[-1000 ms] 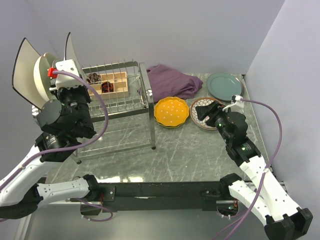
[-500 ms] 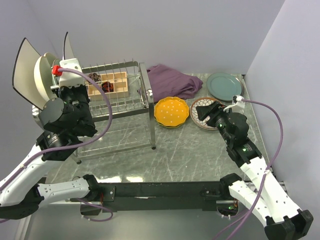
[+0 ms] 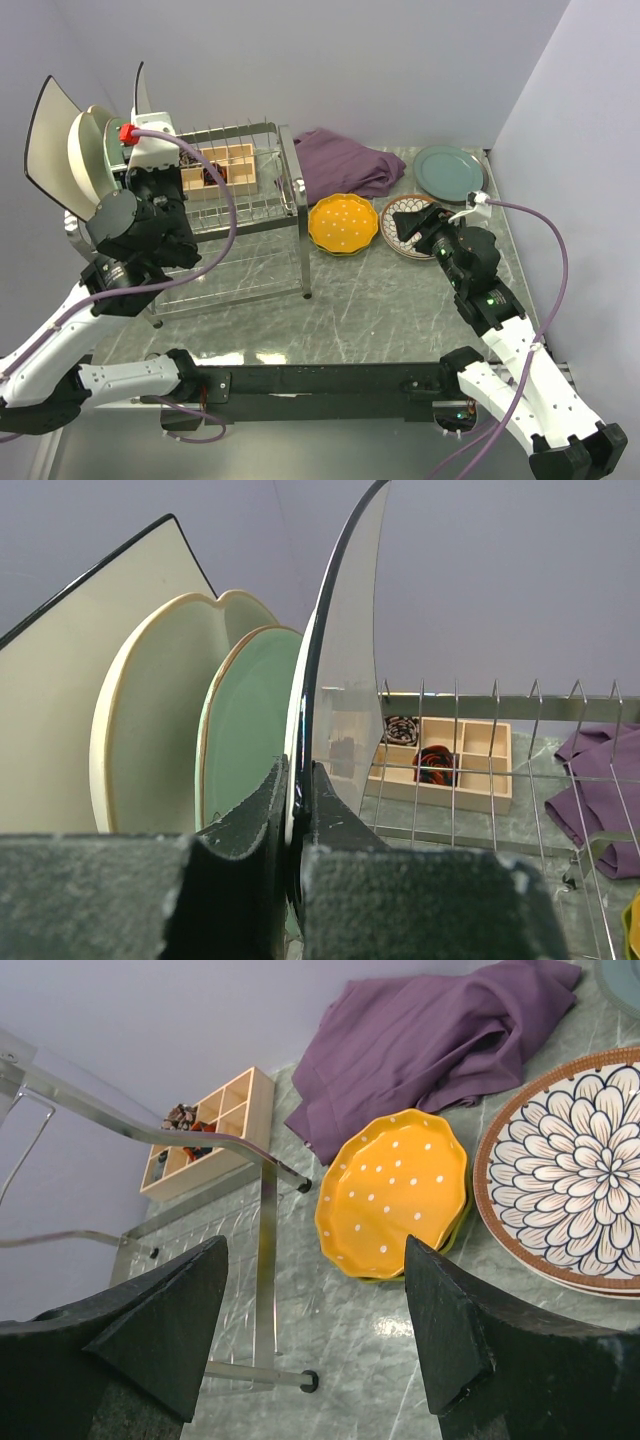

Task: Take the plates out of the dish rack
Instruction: Unload the plate from the dish rack.

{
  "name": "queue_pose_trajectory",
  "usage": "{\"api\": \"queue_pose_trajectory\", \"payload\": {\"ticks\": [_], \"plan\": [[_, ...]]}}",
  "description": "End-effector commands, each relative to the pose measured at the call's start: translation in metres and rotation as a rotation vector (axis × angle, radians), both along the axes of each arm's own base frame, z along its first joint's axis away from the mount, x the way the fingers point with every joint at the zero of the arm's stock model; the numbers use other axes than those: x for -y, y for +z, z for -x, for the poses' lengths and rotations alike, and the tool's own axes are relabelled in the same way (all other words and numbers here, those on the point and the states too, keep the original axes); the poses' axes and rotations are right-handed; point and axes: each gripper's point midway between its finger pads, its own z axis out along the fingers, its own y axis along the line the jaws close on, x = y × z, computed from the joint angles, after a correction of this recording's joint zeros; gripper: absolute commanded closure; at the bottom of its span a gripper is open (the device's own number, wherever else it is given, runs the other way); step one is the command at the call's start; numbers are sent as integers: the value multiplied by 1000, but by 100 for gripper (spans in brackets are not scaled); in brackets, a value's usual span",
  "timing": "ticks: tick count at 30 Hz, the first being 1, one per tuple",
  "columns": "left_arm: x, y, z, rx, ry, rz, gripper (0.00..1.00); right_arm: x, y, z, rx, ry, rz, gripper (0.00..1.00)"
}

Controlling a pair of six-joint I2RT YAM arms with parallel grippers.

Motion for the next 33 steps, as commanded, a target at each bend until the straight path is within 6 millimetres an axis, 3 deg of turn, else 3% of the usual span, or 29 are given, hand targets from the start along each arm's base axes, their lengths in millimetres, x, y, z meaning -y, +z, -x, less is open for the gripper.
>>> {"api": "queue_pose_trajectory", "payload": {"ticks": [1,14,33], "plan": [[14,24,-7,97,-64,88,99,1,6,1,33,-4,3,22],[0,53,1,137,-33,100,99,1,4,0,29,-5,7,22],[-3,81,5,155,-25,101,99,2,4,-2,27,-14,14,22]]}}
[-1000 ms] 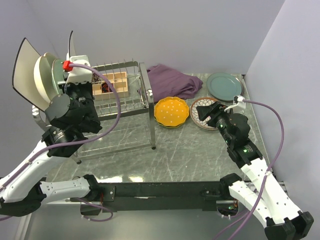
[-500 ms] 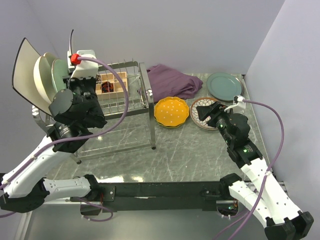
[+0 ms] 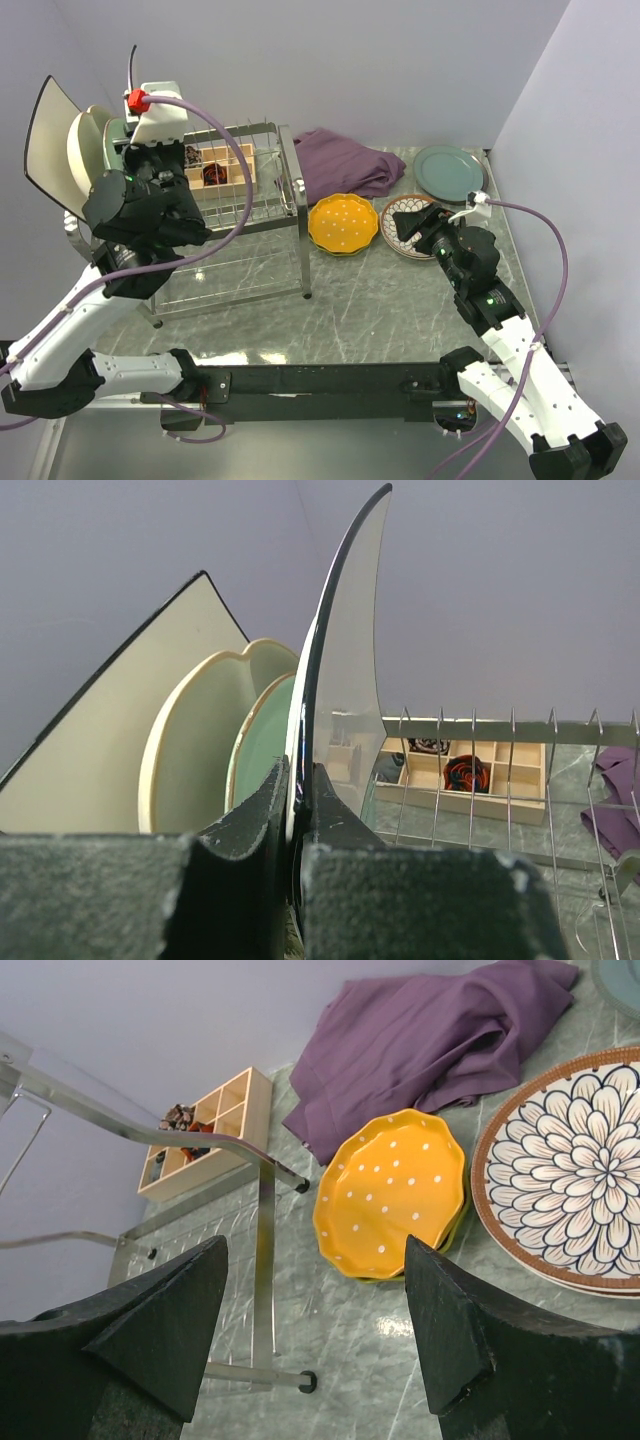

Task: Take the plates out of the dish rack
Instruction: Unload the plate from the dish rack.

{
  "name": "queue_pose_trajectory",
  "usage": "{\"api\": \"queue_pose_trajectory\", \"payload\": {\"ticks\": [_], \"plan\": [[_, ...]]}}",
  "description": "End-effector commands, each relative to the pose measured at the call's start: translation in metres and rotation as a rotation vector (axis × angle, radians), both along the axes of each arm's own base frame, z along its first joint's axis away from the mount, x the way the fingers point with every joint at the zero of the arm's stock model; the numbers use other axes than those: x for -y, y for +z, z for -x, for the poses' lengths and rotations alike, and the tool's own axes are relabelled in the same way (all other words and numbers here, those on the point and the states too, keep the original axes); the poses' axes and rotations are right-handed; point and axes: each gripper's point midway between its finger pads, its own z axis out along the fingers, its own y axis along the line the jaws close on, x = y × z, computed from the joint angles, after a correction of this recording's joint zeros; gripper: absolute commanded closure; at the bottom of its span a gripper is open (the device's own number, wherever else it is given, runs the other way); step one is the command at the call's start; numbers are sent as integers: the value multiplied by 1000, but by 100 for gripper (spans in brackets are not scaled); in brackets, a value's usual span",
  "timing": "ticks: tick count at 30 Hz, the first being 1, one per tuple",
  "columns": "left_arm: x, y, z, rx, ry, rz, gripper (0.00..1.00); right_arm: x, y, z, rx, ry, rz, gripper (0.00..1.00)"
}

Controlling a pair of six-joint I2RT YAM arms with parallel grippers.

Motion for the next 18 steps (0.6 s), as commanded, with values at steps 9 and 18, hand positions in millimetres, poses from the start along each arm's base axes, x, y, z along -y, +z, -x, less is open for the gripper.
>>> {"api": "queue_pose_trajectory", "payload": {"ticks": [9,18], "plan": [[-8,51,9,190,-74,148,99,3,5,-2,31,-18,14,22],[-10,56,10,203,-69,133,99,3,3,-2,29,-19,18,22]]}}
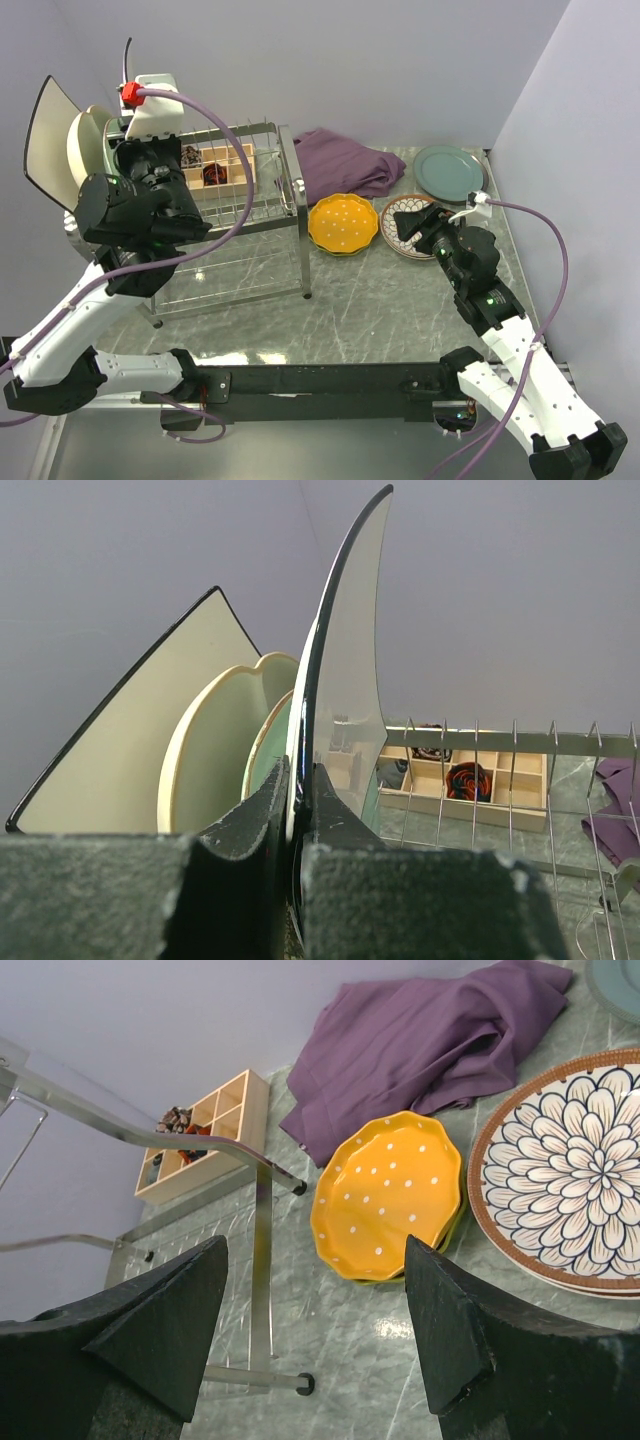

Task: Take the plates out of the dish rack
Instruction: Unload the plate from the dish rack.

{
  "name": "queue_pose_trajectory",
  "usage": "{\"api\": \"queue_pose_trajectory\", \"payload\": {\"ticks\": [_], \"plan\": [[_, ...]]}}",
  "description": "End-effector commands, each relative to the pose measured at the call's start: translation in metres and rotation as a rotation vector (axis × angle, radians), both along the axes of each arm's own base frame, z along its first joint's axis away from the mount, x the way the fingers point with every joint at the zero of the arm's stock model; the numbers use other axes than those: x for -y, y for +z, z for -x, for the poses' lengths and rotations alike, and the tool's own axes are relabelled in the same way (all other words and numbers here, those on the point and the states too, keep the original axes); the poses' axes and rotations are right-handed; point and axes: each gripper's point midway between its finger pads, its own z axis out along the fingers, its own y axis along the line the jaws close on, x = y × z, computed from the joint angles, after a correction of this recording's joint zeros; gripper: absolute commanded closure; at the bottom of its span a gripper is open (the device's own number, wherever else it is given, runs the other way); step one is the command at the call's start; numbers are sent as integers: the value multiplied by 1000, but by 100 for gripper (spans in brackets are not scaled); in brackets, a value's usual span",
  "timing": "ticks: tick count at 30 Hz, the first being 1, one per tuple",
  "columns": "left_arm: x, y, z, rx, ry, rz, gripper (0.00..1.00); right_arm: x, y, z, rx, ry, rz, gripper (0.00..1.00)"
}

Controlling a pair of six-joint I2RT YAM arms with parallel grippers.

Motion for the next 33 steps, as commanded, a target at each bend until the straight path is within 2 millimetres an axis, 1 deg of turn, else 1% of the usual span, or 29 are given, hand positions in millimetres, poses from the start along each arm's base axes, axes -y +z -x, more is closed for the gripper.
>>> {"api": "queue_pose_trajectory", "payload": {"ticks": [1,7,16,25,33], "plan": [[-8,42,6,195,-76,133,99,2,5,-1,33,-11,12,22],[-10,43,8,198,-72,133,99,2,6,-1,35,-12,13,22],[-6,44,5,192,-74,110,99,3,6,0,37,-15,14,22],[-16,46,11,199,-75,106,99,3,8,1,44,-12,11,22],[-11,43,8,193,-75,86,99,3,7,0,40,-13,14,22]]}}
